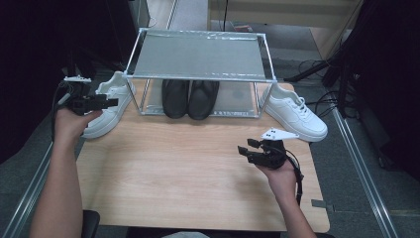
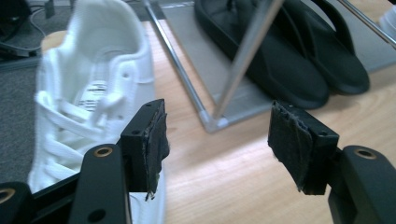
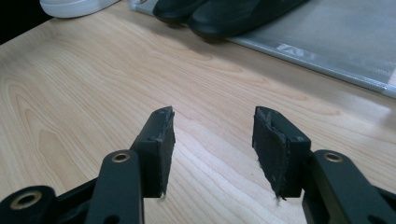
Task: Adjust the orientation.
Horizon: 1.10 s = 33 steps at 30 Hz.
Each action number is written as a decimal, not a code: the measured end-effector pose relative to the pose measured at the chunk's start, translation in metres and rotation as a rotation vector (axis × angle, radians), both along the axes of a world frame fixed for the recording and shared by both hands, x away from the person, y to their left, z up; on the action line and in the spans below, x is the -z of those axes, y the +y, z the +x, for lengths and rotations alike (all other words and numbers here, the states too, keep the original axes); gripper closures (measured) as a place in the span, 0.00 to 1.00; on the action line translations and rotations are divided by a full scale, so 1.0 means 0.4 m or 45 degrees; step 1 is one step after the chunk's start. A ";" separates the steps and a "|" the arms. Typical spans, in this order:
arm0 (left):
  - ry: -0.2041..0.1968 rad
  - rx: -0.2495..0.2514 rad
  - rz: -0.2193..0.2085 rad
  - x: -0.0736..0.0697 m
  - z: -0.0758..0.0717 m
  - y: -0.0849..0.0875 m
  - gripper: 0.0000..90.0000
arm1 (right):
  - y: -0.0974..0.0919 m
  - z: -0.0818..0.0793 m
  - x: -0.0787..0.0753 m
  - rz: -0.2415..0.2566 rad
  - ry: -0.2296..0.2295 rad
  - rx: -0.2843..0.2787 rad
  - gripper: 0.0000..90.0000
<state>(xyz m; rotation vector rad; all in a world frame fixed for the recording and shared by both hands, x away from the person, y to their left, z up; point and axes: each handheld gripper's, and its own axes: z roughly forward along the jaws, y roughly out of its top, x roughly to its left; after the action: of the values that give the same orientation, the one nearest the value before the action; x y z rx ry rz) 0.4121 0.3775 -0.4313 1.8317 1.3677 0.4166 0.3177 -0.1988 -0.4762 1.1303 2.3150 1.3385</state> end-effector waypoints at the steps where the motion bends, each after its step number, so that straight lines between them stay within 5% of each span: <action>1: -0.013 -0.012 -0.004 0.002 0.004 0.002 0.42 | -0.003 -0.003 0.001 -0.002 -0.001 0.006 0.56; 6: -0.013 -0.006 0.067 0.005 0.038 0.003 0.45 | -0.017 -0.014 0.003 0.003 0.005 0.037 0.55; 23: 0.005 -0.045 0.077 0.042 0.154 0.046 0.57 | -0.022 -0.027 0.020 -0.045 0.031 0.061 0.55; 30: 0.125 -0.027 0.032 0.107 0.184 0.060 0.58 | -0.016 -0.022 0.025 -0.053 0.043 0.053 0.54; 33: 0.156 0.013 0.056 0.122 0.189 0.048 0.63 | -0.014 -0.023 0.026 -0.058 0.044 0.052 0.54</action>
<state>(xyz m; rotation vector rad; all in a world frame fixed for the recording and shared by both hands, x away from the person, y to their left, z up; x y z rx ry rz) 0.4875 0.3965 -0.4800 1.9266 1.4408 0.3367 0.3086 -0.2042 -0.4864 1.1893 2.3215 1.2546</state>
